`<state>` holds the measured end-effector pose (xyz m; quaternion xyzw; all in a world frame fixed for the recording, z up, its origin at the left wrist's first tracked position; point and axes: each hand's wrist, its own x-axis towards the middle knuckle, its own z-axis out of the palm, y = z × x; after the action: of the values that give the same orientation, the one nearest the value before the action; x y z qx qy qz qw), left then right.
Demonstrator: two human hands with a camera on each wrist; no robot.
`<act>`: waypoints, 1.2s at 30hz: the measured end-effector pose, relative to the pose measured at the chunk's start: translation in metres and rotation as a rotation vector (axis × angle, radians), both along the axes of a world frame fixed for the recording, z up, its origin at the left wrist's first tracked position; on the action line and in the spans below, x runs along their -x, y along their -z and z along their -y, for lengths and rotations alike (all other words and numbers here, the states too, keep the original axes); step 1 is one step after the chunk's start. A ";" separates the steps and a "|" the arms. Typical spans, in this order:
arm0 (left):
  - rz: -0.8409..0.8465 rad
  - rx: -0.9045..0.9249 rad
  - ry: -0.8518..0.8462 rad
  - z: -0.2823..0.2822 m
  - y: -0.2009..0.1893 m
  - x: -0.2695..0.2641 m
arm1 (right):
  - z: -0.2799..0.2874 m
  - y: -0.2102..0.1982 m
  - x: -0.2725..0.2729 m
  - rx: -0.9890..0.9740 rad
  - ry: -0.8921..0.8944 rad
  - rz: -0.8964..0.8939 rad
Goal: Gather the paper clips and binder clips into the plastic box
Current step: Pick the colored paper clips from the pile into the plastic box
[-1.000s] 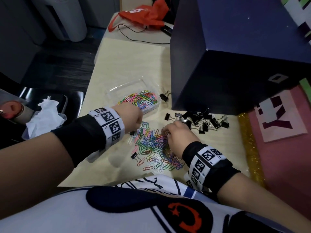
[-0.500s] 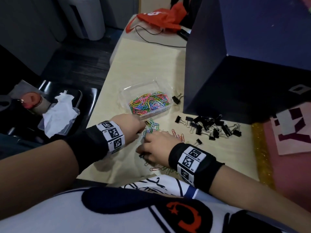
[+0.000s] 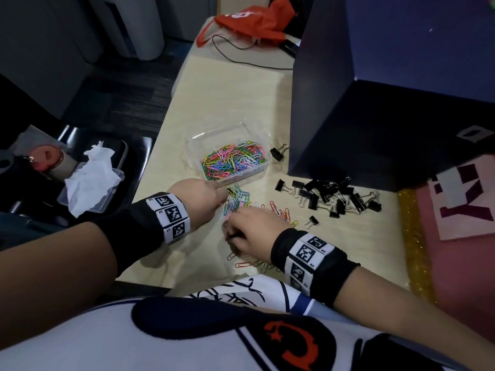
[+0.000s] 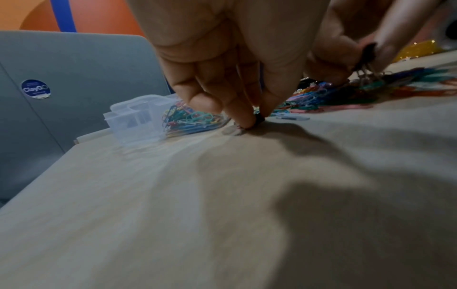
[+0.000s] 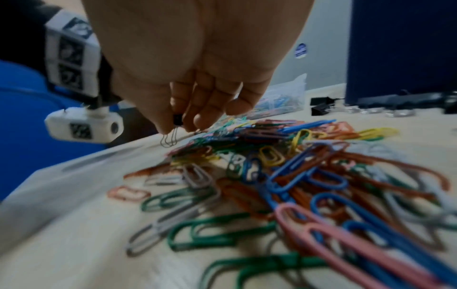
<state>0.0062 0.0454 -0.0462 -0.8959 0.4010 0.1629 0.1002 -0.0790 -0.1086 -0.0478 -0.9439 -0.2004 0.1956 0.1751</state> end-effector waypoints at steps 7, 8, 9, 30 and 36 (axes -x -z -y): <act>-0.004 -0.031 -0.001 -0.005 0.000 0.001 | 0.037 -0.007 -0.006 -0.094 0.447 -0.003; -0.018 -0.026 -0.006 -0.005 0.001 0.001 | 0.041 -0.006 -0.008 -0.094 0.489 0.000; -0.029 -0.019 -0.012 -0.004 0.001 0.001 | 0.045 -0.005 -0.010 -0.090 0.524 0.000; -0.177 0.172 -0.211 -0.013 -0.009 -0.004 | 0.004 0.001 -0.030 0.264 0.186 0.056; -0.192 0.249 -0.265 0.001 -0.013 0.002 | 0.008 0.006 -0.030 0.268 0.255 0.057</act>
<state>0.0041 0.0442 -0.0336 -0.9268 0.3041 0.2083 -0.0724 -0.0491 -0.1164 -0.0539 -0.9817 -0.0562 0.1700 0.0653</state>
